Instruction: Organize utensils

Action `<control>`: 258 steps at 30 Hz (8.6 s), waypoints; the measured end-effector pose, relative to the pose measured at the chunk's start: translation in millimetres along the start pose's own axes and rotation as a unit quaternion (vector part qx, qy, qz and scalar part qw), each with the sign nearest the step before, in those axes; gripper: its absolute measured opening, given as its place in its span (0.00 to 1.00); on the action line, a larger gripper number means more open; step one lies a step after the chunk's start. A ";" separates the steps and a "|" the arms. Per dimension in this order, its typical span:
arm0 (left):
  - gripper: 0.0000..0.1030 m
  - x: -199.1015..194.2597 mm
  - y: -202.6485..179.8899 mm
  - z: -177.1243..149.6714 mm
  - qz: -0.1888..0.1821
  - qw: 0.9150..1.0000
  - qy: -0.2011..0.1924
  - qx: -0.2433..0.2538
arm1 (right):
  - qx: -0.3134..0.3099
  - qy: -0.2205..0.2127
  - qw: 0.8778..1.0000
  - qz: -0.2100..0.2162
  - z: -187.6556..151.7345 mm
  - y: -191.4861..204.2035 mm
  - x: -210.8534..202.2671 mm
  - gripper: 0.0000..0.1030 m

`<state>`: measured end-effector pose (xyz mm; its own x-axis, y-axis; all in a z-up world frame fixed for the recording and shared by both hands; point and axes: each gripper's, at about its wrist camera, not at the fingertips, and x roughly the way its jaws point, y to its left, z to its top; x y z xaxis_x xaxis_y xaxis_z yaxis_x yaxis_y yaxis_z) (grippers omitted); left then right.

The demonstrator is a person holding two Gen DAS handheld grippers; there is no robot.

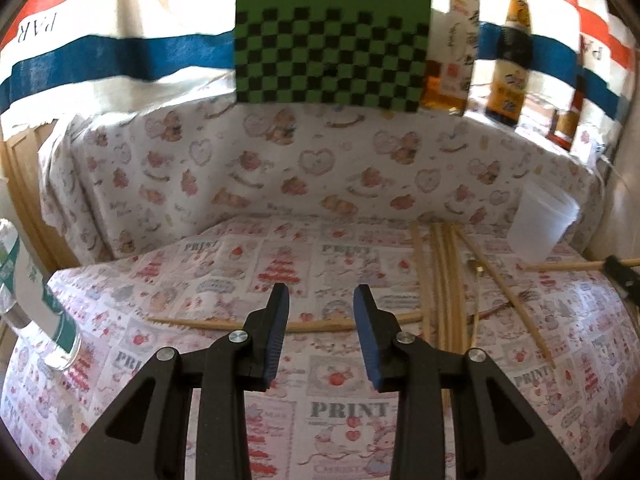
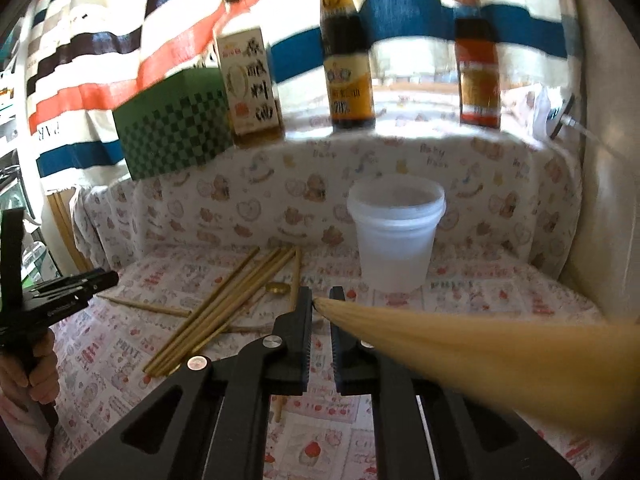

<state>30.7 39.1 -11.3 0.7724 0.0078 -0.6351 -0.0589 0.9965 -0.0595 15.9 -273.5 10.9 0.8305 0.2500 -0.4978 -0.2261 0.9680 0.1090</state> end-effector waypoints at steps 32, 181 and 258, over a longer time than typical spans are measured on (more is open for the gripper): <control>0.54 88.4 -25.3 17.2 0.029 0.987 0.138 -0.079 | 0.017 -0.018 1.000 0.007 12.0 -5.3 -26.2 0.09; 0.06 -70.8 -187.7 138.9 -0.195 0.970 0.095 0.111 | 0.126 -0.019 0.991 -0.036 121.1 -93.4 73.7 0.08; 1.00 -4.2 -28.5 -4.3 -0.060 0.998 0.009 -0.022 | -0.012 0.161 0.987 0.002 -20.9 26.7 44.1 0.66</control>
<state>26.4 10.4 -10.2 0.7639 -0.1139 -0.6353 0.0056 0.9854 -0.1699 35.9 -237.0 -26.1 0.6258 0.2297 -0.7454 -0.2441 0.9653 0.0926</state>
